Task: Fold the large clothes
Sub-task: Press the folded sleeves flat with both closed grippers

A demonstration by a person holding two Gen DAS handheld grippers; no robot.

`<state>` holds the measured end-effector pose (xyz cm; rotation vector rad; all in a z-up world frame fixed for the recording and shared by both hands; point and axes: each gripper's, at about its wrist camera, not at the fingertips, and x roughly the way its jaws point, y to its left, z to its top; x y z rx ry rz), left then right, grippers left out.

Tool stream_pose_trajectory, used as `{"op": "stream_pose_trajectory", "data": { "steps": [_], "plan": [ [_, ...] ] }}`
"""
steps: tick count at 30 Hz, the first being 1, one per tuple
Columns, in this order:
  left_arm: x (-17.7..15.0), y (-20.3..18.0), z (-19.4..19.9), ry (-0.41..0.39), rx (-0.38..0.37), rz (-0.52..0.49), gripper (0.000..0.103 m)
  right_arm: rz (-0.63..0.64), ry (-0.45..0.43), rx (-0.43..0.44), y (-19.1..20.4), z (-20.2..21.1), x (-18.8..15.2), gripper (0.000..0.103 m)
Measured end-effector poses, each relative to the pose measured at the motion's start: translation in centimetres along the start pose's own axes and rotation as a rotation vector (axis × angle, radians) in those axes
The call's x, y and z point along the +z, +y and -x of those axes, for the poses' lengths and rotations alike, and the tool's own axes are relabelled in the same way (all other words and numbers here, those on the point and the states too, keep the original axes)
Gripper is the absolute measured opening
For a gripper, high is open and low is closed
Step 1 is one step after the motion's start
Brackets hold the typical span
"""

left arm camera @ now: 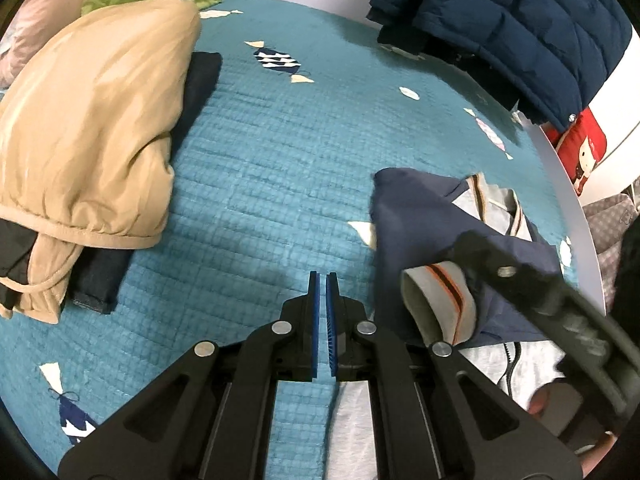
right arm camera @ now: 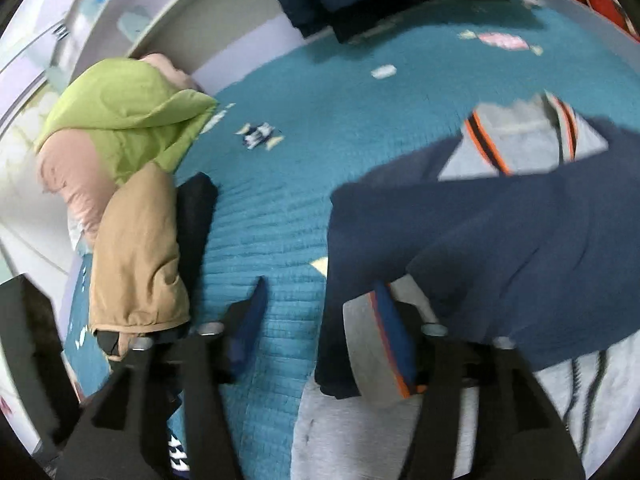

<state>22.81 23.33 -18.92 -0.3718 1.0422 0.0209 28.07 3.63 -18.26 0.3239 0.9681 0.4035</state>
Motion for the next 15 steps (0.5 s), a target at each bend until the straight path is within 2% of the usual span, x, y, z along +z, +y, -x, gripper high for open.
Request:
{"op": "stream_pose_trajectory", "data": {
  "steps": [1,5,7,9,12,13,15],
  "plan": [
    [0.1,-0.6,-0.1,-0.001,-0.004,-0.011,0.006,0.012,-0.024,-0.007,-0.2,0.9,0.4,0.06],
    [0.3,-4.0,-0.5,-0.002,-0.056,-0.067,0.006,0.073,-0.163,-0.14,-3.6,5.0,1.7,0.059],
    [0.1,-6.7,-1.3,0.01,-0.099,-0.104,0.006,0.089,-0.179,-0.205,-5.9,5.7,2.0,0.055],
    [-0.4,-9.6,-2.7,0.038,-0.133,-0.141,0.006,0.095,-0.171,-0.26,-8.2,5.9,1.8,0.047],
    [-2.0,-13.1,-5.5,0.082,-0.193,-0.182,0.006,0.069,-0.093,-0.271,-11.5,4.6,0.7,0.026],
    [-2.7,-13.8,-6.6,0.101,-0.194,-0.19,0.006,0.066,-0.047,-0.275,-12.6,3.6,-0.1,0.017],
    [-3.9,-14.7,-9.1,0.142,-0.18,-0.197,0.006,0.072,0.023,-0.256,-14.1,1.8,-1.4,0.011]
  ]
}}
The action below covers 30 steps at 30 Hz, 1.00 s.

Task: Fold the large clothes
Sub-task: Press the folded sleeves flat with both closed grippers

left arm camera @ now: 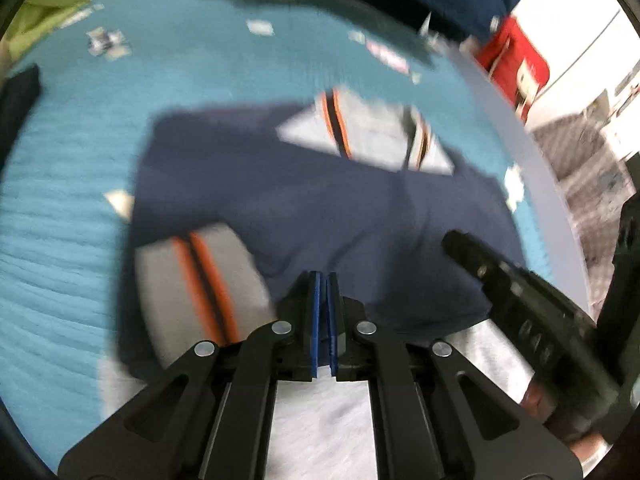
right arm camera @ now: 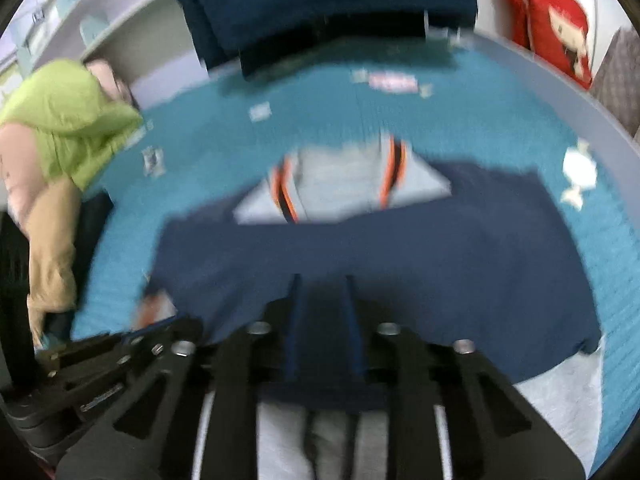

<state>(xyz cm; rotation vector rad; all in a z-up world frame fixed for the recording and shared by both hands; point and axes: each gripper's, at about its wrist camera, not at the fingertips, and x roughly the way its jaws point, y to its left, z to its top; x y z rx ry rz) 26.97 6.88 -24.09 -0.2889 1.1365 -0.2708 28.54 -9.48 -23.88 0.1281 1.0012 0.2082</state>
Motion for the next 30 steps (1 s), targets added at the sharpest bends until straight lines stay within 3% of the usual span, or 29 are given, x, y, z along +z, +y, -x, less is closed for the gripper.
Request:
{"op": "stream_pose_trajectory", "data": {
  "steps": [2,4,6,8,9,10,12,17,18,21,23,26,29,30],
  "plan": [
    [-0.7,0.3,-2.1,0.008,0.023,0.001,0.003,-0.003,0.055,-0.026,-1.6,-1.7,-1.5,0.0],
    [-0.8,1.5,-2.1,-0.026,-0.036,0.022,0.002,-0.02,0.037,0.067,-3.5,-1.0,-1.9,0.0],
    [-0.4,2.4,-1.5,-0.012,-0.046,0.051,0.003,-0.009,0.03,0.006,-4.5,0.1,-1.5,0.0],
    [0.0,2.3,-0.4,-0.039,0.016,0.021,0.003,0.013,0.022,-0.112,-6.5,1.2,-1.1,0.0],
    [0.2,2.3,0.3,-0.067,0.082,-0.01,0.003,-0.002,0.032,-0.127,-7.8,1.4,-1.0,0.0],
    [0.5,2.4,0.4,-0.063,0.095,-0.022,0.003,-0.045,0.031,-0.07,-9.4,1.8,-0.9,0.0],
    [0.9,3.3,-0.5,-0.033,0.089,-0.013,0.002,-0.093,0.018,-0.11,-11.0,2.2,-1.0,0.0],
    [1.2,2.7,-1.1,-0.029,0.129,-0.033,0.003,-0.08,0.025,-0.155,-10.2,1.9,-0.6,0.0],
    [1.4,2.2,-0.7,-0.029,0.134,-0.051,0.003,-0.094,0.015,-0.12,-9.8,2.5,0.0,0.0],
    [2.0,0.8,1.2,-0.094,0.109,-0.094,0.003,-0.08,-0.065,-0.087,-9.1,3.8,1.8,0.002],
    [3.0,0.0,1.7,-0.123,0.055,-0.084,0.004,-0.064,-0.094,-0.069,-8.6,3.4,3.0,0.002],
    [4.0,-0.4,-0.1,-0.126,0.042,-0.065,0.004,-0.086,-0.074,-0.009,-8.7,0.7,4.7,0.002],
    [3.9,0.6,-4.5,-0.018,0.149,-0.045,0.002,-0.084,0.015,-0.124,-9.8,-2.3,4.4,0.0],
    [3.5,1.2,-4.3,-0.042,0.114,-0.035,0.002,-0.113,0.012,-0.114,-11.1,-2.1,4.3,0.0]
  ]
}}
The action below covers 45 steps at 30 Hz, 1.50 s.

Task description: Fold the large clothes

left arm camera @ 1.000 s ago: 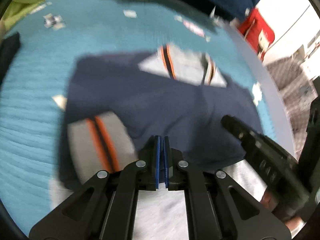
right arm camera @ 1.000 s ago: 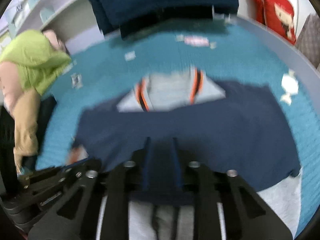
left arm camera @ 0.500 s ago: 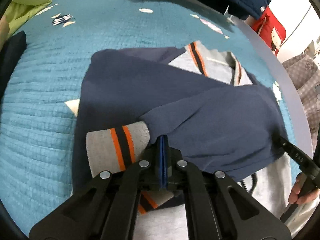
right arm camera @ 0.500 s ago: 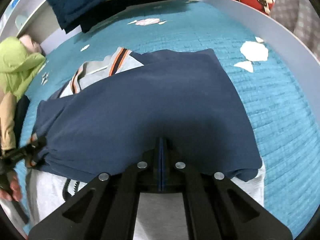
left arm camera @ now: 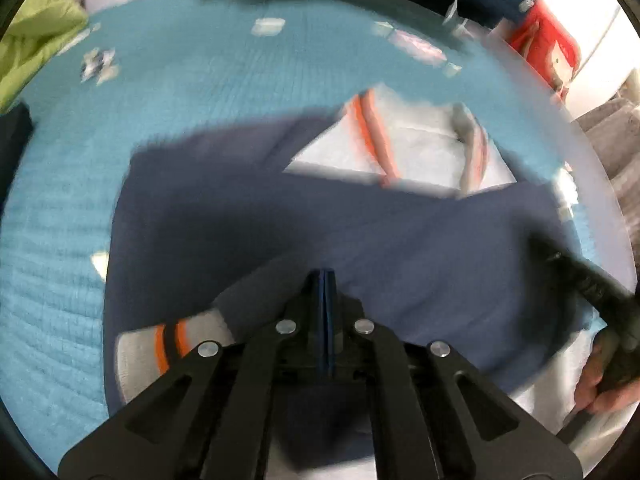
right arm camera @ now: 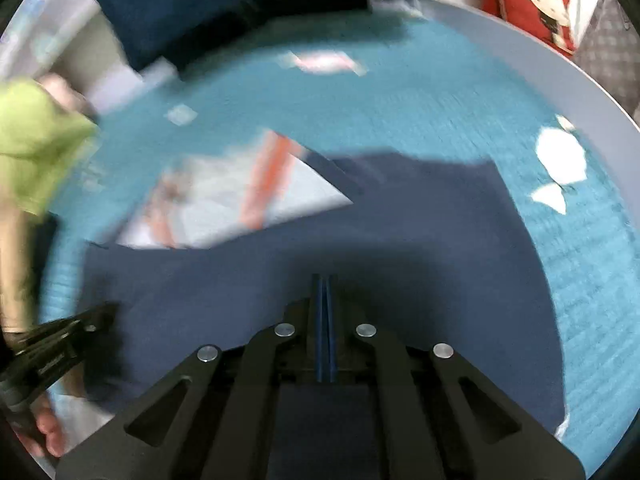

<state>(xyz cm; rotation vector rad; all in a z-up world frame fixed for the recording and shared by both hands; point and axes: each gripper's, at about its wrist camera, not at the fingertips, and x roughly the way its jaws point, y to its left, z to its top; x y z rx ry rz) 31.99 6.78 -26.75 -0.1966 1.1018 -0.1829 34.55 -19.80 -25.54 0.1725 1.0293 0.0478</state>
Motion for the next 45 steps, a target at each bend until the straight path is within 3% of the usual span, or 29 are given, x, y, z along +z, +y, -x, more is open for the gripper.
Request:
{"op": "stream_pose_trajectory", "data": {
  "steps": [3,4,6,9,11,18,19,21,22,23,24,25,28,34,39,45],
  "plan": [
    [0.0,1.7,1.1,-0.013,-0.019,0.043,0.002,-0.023,-0.036,-0.03,-2.5,1.6,0.3,0.0],
    [0.1,2.0,1.3,-0.016,-0.02,0.048,0.002,-0.05,-0.026,0.035,-3.8,2.1,0.6,0.0],
    [0.5,2.4,1.4,-0.028,0.011,0.054,0.002,-0.069,-0.022,0.043,-4.4,2.2,0.8,0.0],
    [0.5,2.4,0.5,-0.028,0.042,0.05,0.002,-0.049,-0.041,-0.141,-4.2,2.2,0.6,0.0],
    [0.3,2.1,0.1,-0.05,0.047,0.026,0.002,-0.12,-0.023,-0.091,-5.4,1.1,0.2,0.0],
    [1.2,2.4,0.6,-0.012,0.04,0.038,0.004,-0.098,-0.024,-0.067,-5.2,2.2,1.2,0.003],
    [1.3,2.1,1.0,-0.004,0.035,0.033,0.009,-0.081,-0.043,-0.059,-4.9,2.7,1.3,0.006],
    [1.6,1.5,2.1,-0.006,0.038,0.028,0.043,-0.054,-0.076,-0.067,-4.2,4.1,1.8,0.006],
    [1.6,1.1,2.7,-0.007,0.014,0.031,0.049,-0.054,-0.081,-0.062,-4.1,4.6,2.0,0.017],
    [1.7,0.9,3.3,-0.009,-0.014,0.043,0.062,-0.058,-0.093,-0.043,-4.1,5.4,2.4,0.049],
    [1.9,0.8,4.3,-0.023,-0.042,0.076,0.071,-0.062,-0.111,-0.041,-4.1,5.9,2.6,0.067],
    [2.0,0.8,4.9,-0.038,-0.049,0.095,0.071,-0.071,-0.168,-0.062,-4.1,7.1,2.9,0.085],
    [2.7,0.9,5.9,-0.042,-0.047,0.108,0.071,-0.074,-0.183,-0.055,-4.2,8.1,3.8,0.088],
    [4.3,1.9,5.9,-0.035,0.036,0.093,0.071,-0.075,-0.142,-0.071,-5.1,7.5,5.7,0.088],
    [6.3,3.6,5.3,-0.02,0.089,0.084,0.071,-0.112,-0.058,-0.051,-6.6,5.6,8.2,0.088],
    [8.7,6.1,3.3,0.036,0.099,0.131,0.071,-0.18,0.073,-0.017,-8.2,1.9,10.7,0.088]
  ]
}}
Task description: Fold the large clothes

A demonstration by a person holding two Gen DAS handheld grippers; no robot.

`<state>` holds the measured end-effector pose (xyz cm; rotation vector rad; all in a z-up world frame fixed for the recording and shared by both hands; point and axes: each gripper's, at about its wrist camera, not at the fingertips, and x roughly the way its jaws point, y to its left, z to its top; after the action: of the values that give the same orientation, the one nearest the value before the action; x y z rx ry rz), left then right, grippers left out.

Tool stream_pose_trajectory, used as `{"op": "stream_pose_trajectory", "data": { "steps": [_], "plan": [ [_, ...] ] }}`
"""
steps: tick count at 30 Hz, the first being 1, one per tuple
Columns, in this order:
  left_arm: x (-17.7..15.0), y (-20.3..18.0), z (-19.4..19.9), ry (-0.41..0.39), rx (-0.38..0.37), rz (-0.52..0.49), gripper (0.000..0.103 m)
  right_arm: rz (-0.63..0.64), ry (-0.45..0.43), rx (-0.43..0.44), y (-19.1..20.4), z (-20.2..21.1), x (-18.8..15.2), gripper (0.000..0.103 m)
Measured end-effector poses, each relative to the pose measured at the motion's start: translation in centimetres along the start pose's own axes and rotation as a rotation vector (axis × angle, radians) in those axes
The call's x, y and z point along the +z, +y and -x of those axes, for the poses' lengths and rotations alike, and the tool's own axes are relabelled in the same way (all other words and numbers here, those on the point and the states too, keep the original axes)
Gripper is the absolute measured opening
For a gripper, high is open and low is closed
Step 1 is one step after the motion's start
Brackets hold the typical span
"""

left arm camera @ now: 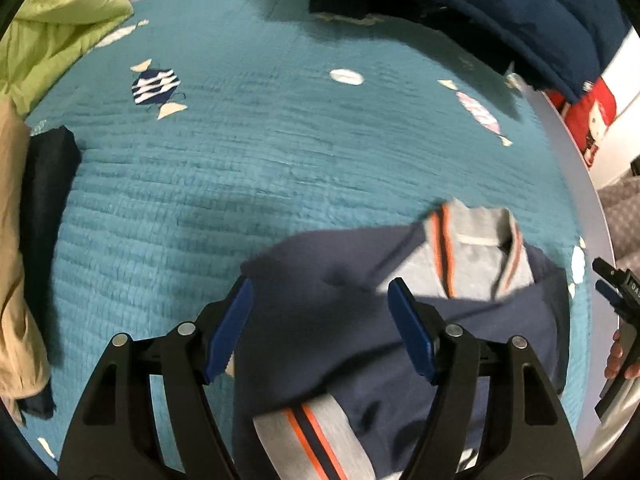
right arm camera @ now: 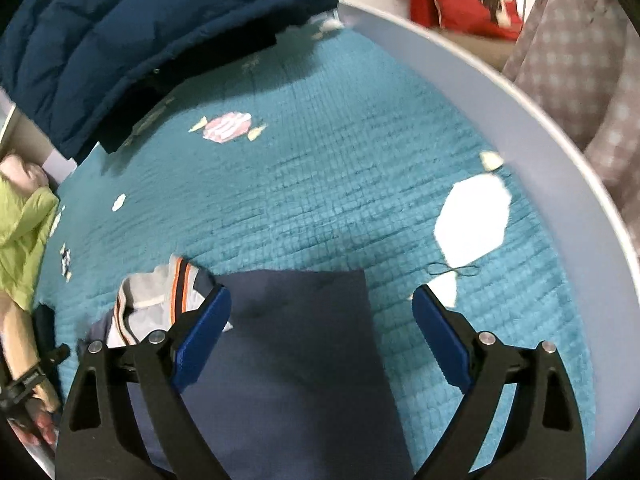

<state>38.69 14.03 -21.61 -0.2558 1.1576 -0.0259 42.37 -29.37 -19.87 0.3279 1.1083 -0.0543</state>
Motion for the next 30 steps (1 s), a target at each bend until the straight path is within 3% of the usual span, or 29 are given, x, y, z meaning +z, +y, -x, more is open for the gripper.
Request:
{"op": "stream_pose_trajectory", "data": {
  "steps": [3,7,11,12,13,14,16,19,30],
  "plan": [
    [1.1,0.7,-2.1,0.063,0.002,0.023,0.071,0.002,0.078,-0.024,-0.1,-2.3,0.9,0.088],
    [1.8,1.4,-4.8,0.131,0.025,0.039,0.063,0.032,0.142,-0.049,0.5,-4.6,1.4,0.067],
    [2.0,1.4,-6.2,0.138,0.081,0.006,0.038,-0.018,0.218,-0.08,-0.2,-7.0,1.3,0.051],
    [2.0,1.4,-6.3,0.143,0.109,-0.011,0.029,-0.016,0.22,-0.101,-0.4,-7.3,1.1,0.041],
    [1.9,1.3,-6.2,0.144,0.109,-0.02,0.025,-0.002,0.209,-0.114,-0.3,-7.3,0.9,0.032],
    [1.8,1.3,-5.9,0.148,0.09,-0.028,0.013,0.014,0.203,-0.117,-0.2,-7.1,0.8,0.021],
    [1.7,1.2,-5.6,0.147,0.076,-0.039,0.01,0.005,0.193,-0.077,-0.4,-6.4,0.7,0.009],
    [1.6,1.4,-5.0,0.132,0.071,-0.018,0.008,-0.045,0.169,-0.036,-1.2,-5.4,0.6,0.008],
    [0.9,0.3,1.8,0.022,0.029,-0.089,0.009,0.029,0.027,0.006,0.0,2.3,-0.7,0.007]
  ]
}}
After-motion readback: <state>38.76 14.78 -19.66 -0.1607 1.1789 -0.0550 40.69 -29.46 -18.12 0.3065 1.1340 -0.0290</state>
